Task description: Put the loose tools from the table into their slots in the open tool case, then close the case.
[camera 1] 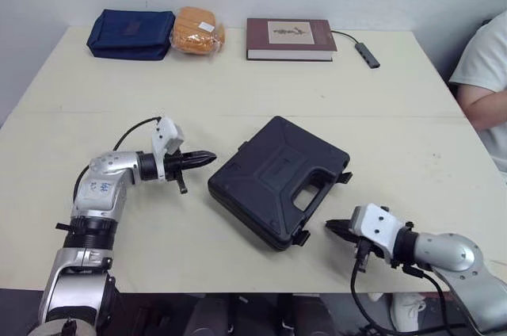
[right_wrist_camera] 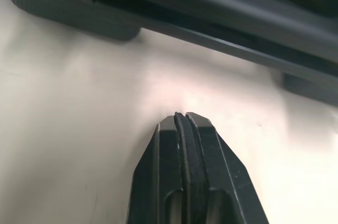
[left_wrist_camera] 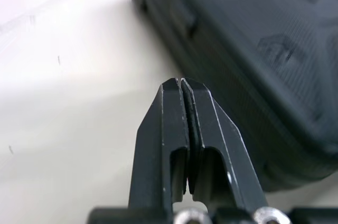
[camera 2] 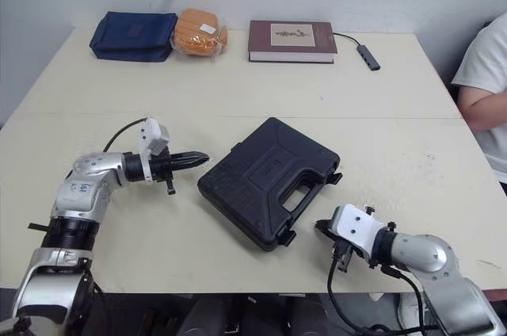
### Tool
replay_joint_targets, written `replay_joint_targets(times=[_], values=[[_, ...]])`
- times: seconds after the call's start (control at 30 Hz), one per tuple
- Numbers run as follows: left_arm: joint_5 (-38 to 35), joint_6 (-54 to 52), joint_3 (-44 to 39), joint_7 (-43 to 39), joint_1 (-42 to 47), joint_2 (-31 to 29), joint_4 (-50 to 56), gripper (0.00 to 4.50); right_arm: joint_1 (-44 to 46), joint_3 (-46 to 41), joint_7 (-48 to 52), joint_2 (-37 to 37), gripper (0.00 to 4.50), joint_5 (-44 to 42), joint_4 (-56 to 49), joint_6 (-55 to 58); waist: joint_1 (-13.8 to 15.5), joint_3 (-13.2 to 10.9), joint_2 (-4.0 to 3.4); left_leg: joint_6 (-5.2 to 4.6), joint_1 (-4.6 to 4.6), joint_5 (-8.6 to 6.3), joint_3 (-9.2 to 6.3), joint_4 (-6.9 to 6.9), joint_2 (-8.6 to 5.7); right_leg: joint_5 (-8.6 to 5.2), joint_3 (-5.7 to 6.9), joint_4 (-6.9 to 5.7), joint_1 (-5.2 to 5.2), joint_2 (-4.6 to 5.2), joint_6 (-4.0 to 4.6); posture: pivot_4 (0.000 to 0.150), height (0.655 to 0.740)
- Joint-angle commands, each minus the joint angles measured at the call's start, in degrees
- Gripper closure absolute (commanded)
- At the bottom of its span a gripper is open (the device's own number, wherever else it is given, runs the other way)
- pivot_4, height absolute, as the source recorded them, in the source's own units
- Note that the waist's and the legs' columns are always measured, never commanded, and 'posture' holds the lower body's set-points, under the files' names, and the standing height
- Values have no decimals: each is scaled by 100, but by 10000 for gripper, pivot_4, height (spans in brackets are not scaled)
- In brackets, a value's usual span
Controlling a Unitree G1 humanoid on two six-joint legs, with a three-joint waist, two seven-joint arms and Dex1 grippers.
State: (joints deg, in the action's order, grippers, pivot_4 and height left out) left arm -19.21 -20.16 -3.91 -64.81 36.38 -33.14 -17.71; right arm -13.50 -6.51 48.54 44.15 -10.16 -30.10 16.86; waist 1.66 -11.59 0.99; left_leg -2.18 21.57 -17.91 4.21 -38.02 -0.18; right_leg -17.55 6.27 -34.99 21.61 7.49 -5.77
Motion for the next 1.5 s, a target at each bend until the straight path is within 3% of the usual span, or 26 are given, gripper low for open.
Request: replay_joint_targets(times=[0.03,0.17,0.3,0.43,0.6,0.8,0.97,1.5], values=[[-523,-194,-111,-304,507,-21,547,44812,-383,-711,9,-52,45000,-265,-125,-283,3,0,0,-1,1,1,-2,-1,-2,0,3,-1,-2,1,-1,1500,7400],[-533,-403,570,-230,932,571,1152,44812,-775,-1227,-57,-315,45000,-393,168,-775,42,1,-2,-6,-1,2,-4,-1,-9,5,4,-1,-18,1,-10,1500,7400],[-224,-301,1033,40,1309,1099,983,44812,-812,-1338,-243,-474,45000,-373,296,-743,-7,1,-2,-11,-1,6,3,-2,-12,8,-5,-1,-13,-5,-15,1500,7400],[682,220,1800,806,1716,1983,101,44812,-530,-1332,-707,-721,45000,-381,284,-472,-16,2,-6,-7,-5,11,5,-1,-8,7,-7,3,-10,-12,-14,1500,7400],[1425,591,2373,1242,1873,2548,-675,44812,-269,-1236,-1071,-941,45000,-341,283,-198,-18,1,-11,-8,-3,11,8,1,-8,7,-10,6,-4,-11,-13,1500,7400],[1820,269,2311,2101,1943,3004,-1405,44812,-145,-1090,-1217,-1022,45000,-294,288,-163,3,1,-14,-13,-1,10,7,-2,-8,6,-10,5,-4,-2,-13,1500,7400],[2167,244,2853,1743,1698,3003,-1496,44812,1,-969,-1333,-1107,45000,-332,294,-71,19,5,-18,-15,-4,8,5,-2,-8,6,-8,7,-10,-1,-13,1500,7400],[2547,361,3076,1792,1534,3317,-1880,44812,793,-456,-1463,-1081,45000,-208,626,423,131,79,-24,-22,-11,-1,3,-3,-8,6,-7,21,-20,2,-12,1500,7400]])
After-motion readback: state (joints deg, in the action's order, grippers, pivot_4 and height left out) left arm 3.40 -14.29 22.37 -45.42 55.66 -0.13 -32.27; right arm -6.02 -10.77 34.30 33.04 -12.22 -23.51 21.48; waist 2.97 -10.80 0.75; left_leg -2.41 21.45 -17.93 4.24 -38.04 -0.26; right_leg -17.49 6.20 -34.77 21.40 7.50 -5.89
